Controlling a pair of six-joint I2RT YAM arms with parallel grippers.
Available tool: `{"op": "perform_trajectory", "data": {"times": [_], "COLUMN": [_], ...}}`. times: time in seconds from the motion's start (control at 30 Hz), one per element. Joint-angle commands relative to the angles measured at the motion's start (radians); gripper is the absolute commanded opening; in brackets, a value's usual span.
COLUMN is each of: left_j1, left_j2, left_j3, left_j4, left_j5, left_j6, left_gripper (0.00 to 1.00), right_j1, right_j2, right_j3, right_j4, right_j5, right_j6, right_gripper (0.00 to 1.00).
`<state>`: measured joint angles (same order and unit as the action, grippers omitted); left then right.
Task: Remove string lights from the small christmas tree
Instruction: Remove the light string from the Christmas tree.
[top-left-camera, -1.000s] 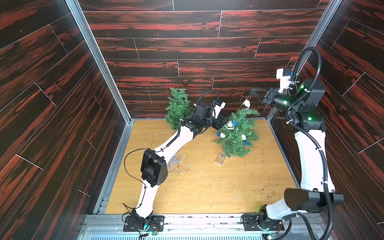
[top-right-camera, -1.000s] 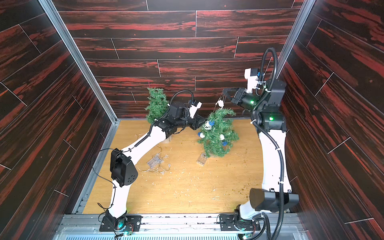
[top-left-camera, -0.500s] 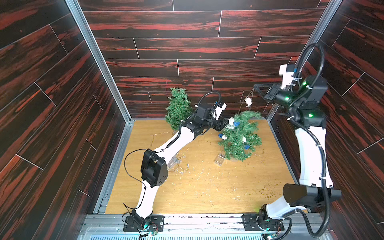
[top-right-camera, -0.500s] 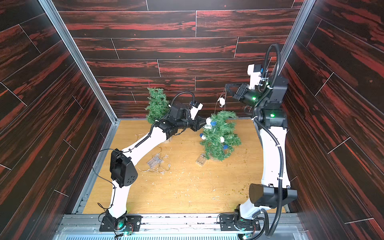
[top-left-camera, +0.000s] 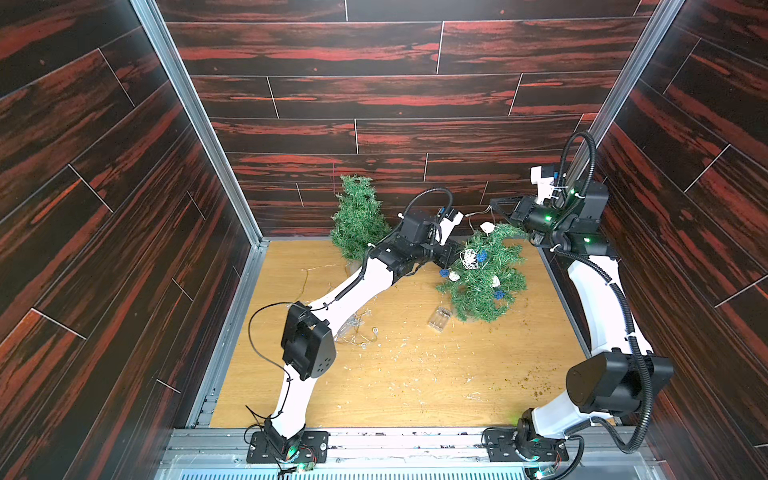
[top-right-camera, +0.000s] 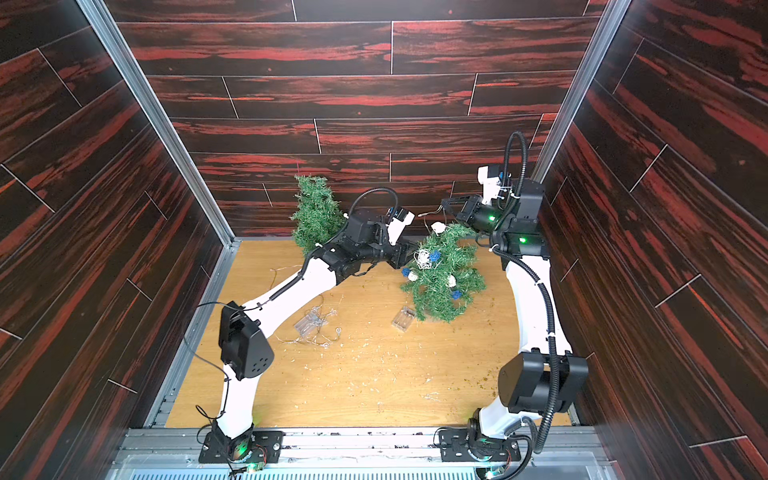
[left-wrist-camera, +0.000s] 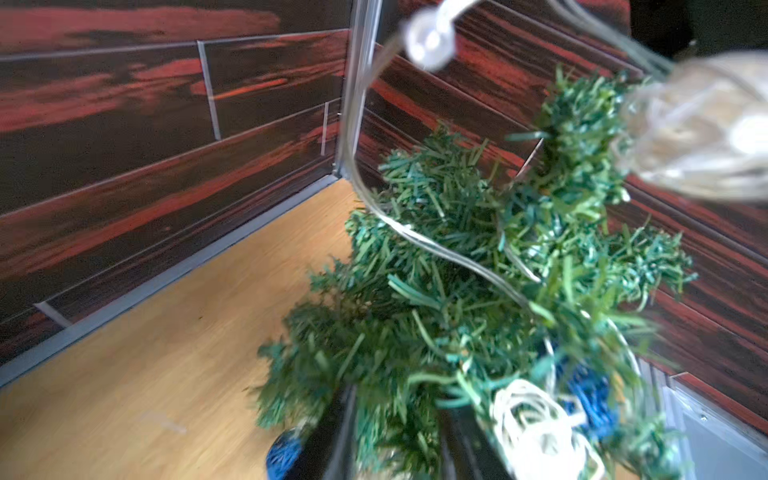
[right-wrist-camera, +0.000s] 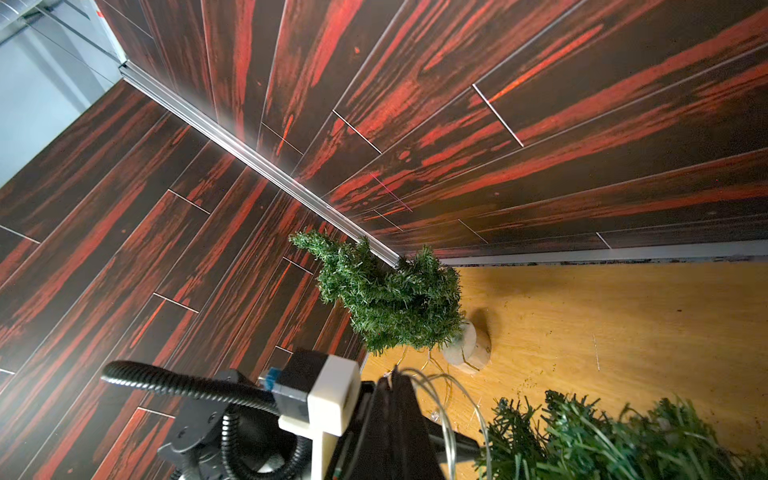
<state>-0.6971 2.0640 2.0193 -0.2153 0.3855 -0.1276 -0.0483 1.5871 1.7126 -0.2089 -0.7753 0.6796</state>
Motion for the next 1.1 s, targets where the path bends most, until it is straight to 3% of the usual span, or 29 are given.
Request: {"op": "perform_trajectory", "data": {"times": [0.0, 0.13, 0.33, 0.6, 1.07], "left_j1": [0.017, 0.067, 0.085, 0.081, 0.062], "left_j2": [-0.124, -0.205, -0.230, -0.050, 0.161], "left_j3": [-0.048, -0.141, -0.252, -0.042, 0.267], "left_j4": [-0.016, 0.058, 0.355, 0.394, 0.279], "left_j5": [-0.045, -0.021, 0.135, 0.272, 0.220], "left_j6": [0.054, 0.041, 0.008, -0.107, -0.135], "left_gripper": [0.42, 0.48, 0.61, 0.62, 0.54], "right_j1": [-0.003, -0.002, -0.007, -0.009, -0.011], "right_j2": [-0.069, -0.105, -0.134, -0.142, -0.163], "right_j3": [-0.003, -0.033, -0.089, -0.107, -0.111], "right_j4": [-0.005, 0.022, 0.109, 0.143, 0.137], "right_j5": [-0.006, -0.031, -0.071, -0.087, -0.083], "right_j6": [-0.055, -0.080, -0.053, -0.031, -0.039], "right_gripper": [0.02, 0.03, 0.03, 0.04, 0.04]}}
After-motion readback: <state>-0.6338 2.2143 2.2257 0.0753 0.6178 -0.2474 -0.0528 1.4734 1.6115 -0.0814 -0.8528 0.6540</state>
